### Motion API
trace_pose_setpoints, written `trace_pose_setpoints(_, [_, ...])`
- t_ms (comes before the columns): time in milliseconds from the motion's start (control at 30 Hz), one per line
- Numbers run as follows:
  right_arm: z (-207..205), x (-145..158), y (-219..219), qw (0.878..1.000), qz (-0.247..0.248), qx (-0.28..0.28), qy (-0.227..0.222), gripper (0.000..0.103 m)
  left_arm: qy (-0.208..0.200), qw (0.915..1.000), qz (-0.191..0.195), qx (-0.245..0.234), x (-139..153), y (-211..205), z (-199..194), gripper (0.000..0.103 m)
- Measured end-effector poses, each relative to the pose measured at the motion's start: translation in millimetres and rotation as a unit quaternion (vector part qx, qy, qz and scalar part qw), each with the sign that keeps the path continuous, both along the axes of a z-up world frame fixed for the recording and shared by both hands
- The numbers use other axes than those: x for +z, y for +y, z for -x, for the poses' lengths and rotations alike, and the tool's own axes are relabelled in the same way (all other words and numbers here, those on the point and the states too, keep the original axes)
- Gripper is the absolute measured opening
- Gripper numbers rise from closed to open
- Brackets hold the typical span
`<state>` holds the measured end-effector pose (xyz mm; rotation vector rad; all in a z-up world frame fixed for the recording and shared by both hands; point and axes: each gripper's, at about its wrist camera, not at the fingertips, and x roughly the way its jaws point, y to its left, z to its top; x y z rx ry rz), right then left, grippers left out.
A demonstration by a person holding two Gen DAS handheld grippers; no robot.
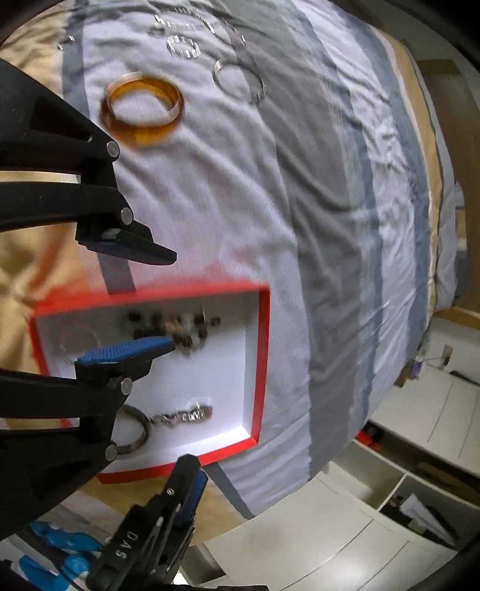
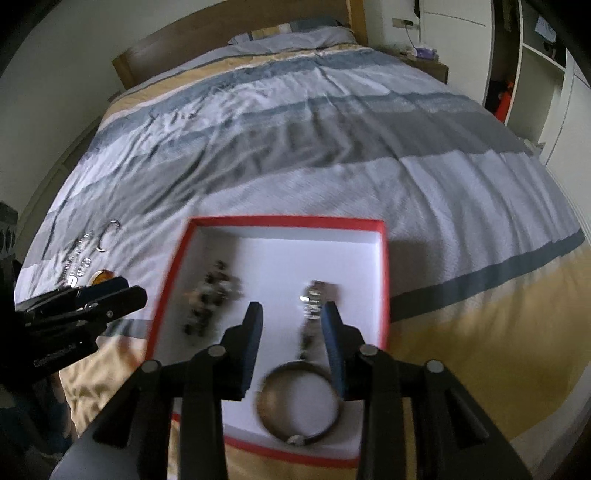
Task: Organize jewelry
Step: 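Move both grippers back over the remaining rings and bangles, then grasp the small silver ring with the left gripper while the right gripper grasps the amber bangle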
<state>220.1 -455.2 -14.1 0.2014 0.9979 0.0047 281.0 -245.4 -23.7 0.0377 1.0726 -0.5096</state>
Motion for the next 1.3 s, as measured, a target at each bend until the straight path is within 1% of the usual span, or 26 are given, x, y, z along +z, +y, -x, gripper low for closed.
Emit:
trace_pose_setpoints(133, [-1,14,33,1.0,-0.008,0.017,-0.008,0.032,-0.01,0.9995,-0.019,0.021,11,44,8,0.04])
trace_pose_setpoints(333, [-5,23,85,0.999,-0.014,0.05,-0.009,0.032,-0.012,0.9963,-0.044,0.073,18,120,19,0.041])
trace_pose_setpoints(500, [-10,24,128,0.997,-0.016,0.08,-0.003,0.032,-0.012,0.991,-0.054,0.122,19,179,26,0.041])
trace_pose_setpoints(667, [-16,19,162,0.994,-0.02,0.107,0.003,0.032,-0.009,0.986,-0.06,0.155,14,219,28,0.041])
trace_pose_setpoints(833, [-26,2,192,0.992,-0.025,0.125,0.013,0.032,-0.01,0.9832,-0.061,0.172,6,248,21,0.041])
trace_pose_setpoints(933, [-31,-10,206,0.991,-0.026,0.133,0.022,0.032,-0.006,0.9826,-0.055,0.177,-2,263,10,0.041])
trace_pose_setpoints(1167, [-51,-37,221,0.989,-0.033,0.141,0.04,0.032,0.008,0.9807,-0.041,0.191,-20,277,-24,0.041])
trace_pose_setpoints(1300, [-66,-48,223,0.988,-0.036,0.143,0.046,0.032,0.016,0.9797,-0.041,0.196,-33,278,-42,0.041])
